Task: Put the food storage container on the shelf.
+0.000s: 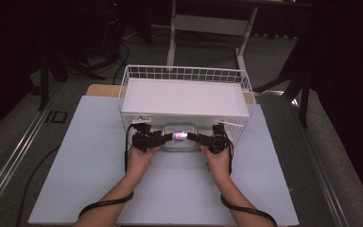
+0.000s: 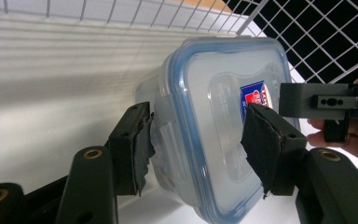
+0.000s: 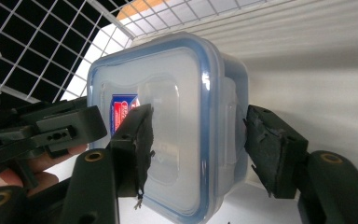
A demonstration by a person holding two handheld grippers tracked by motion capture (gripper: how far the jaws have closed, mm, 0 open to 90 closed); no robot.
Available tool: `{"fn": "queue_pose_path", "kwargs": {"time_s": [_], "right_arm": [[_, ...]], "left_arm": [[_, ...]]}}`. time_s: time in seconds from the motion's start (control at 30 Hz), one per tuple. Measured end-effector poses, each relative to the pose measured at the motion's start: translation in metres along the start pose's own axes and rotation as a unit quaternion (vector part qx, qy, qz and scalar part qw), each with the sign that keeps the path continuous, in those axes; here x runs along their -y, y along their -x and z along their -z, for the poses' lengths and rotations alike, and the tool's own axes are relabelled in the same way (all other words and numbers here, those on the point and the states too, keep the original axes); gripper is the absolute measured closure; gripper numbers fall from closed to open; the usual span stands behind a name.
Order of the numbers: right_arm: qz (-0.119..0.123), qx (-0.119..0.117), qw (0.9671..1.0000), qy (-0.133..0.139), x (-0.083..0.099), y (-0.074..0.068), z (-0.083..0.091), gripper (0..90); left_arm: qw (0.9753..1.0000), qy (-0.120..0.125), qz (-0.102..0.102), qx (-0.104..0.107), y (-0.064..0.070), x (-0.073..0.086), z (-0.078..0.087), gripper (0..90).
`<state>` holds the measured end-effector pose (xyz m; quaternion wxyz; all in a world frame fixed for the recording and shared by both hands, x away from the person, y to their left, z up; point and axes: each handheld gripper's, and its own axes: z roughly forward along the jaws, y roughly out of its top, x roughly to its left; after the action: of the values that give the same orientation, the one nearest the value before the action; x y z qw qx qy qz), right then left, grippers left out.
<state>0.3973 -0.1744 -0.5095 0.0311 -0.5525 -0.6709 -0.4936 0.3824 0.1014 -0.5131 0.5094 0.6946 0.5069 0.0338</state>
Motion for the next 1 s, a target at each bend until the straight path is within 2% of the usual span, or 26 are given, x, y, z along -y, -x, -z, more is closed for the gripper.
{"fn": "queue_pose_path", "kwargs": {"time_s": [0.1, 0.13, 0.17, 0.2, 0.3, 0.33, 0.4, 0.47, 0.5, 0.57, 0.6, 0.63, 0.67, 0.7, 0.73, 0.77, 0.87, 0.93, 1.0], "right_arm": [[0.000, 0.006, 1.0000, 0.005, 0.001, -0.001, -0.001, 40.3], [0.000, 0.006, 1.0000, 0.008, 0.001, 0.000, -0.001, 40.2], [0.002, 0.007, 0.9999, 0.010, 0.001, 0.000, -0.001, 40.1], [0.002, 0.007, 0.9999, 0.010, 0.001, 0.000, -0.001, 40.1], [0.015, 0.022, 0.9994, 0.024, 0.004, -0.001, -0.002, 40.4], [0.027, 0.031, 0.9989, 0.025, 0.004, -0.002, -0.003, 40.7], [0.035, 0.037, 0.9985, 0.021, 0.004, -0.004, -0.004, 40.7], [0.036, 0.041, 0.9983, 0.022, 0.004, -0.006, -0.005, 39.4], [0.037, 0.042, 0.9982, 0.023, 0.004, -0.006, -0.004, 39.8], [0.062, 0.047, 0.9964, 0.034, 0.004, -0.006, -0.003, 39.6], [0.063, 0.050, 0.9962, 0.034, 0.005, -0.008, 0.000, 39.4], [0.075, 0.050, 0.9951, 0.040, 0.005, -0.009, 0.002, 39.4], [0.084, 0.046, 0.9945, 0.042, 0.006, -0.009, 0.004, 39.4], [0.086, 0.043, 0.9944, 0.043, 0.007, -0.010, 0.007, 39.4], [0.097, 0.036, 0.9936, 0.046, 0.009, -0.010, 0.009, 39.3], [0.112, 0.040, 0.9919, 0.043, 0.011, -0.011, 0.010, 39.3], [0.139, 0.048, 0.9882, 0.044, 0.016, -0.014, 0.015, 38.3], [0.148, 0.050, 0.9867, 0.046, 0.019, -0.018, 0.020, 37.8], [0.154, 0.050, 0.9858, 0.042, 0.021, -0.023, 0.024, 37.7]], "left_arm": [[0.9999, 0.008, -0.012, -0.004, 0.001, -0.002, -0.002, 43.4], [0.9993, 0.013, -0.036, -0.004, 0.001, -0.003, -0.004, 43.3], [0.9989, 0.017, -0.043, -0.011, 0.003, -0.004, -0.005, 43.3], [0.9989, 0.017, -0.043, -0.011, 0.003, -0.004, -0.005, 43.1], [0.9975, 0.028, -0.056, -0.033, 0.005, -0.004, -0.009, 39.8], [0.9977, 0.020, -0.054, -0.036, 0.001, -0.004, -0.011, 39.1], [0.9977, 0.020, -0.054, -0.036, 0.001, -0.004, -0.011, 39.1], [0.9974, 0.025, -0.054, -0.040, 0.002, -0.005, -0.014, 39.4], [0.9969, 0.023, -0.061, -0.045, 0.003, -0.006, -0.013, 39.4], [0.9960, 0.025, -0.070, -0.049, 0.004, -0.006, -0.011, 39.3], [0.9963, 0.029, -0.067, -0.045, 0.005, -0.005, -0.010, 38.9], [0.9963, 0.031, -0.070, -0.037, 0.006, -0.003, -0.008, 35.6], [0.9941, 0.034, -0.096, -0.037, 0.004, -0.003, -0.004, 33.2], [0.9945, 0.036, -0.090, -0.041, 0.006, -0.001, -0.001, 32.5], [0.9944, 0.034, -0.093, -0.036, 0.005, -0.001, 0.002, 32.5], [0.9945, 0.036, -0.093, -0.032, 0.005, 0.000, 0.005, 32.2], [0.9937, 0.048, -0.093, -0.041, 0.007, 0.004, 0.016, 23.4], [0.9943, 0.045, -0.091, -0.033, 0.010, 0.007, 0.023, 14.8], [0.9924, 0.043, -0.110, -0.034, 0.016, 0.011, 0.028, 14.5]]}}
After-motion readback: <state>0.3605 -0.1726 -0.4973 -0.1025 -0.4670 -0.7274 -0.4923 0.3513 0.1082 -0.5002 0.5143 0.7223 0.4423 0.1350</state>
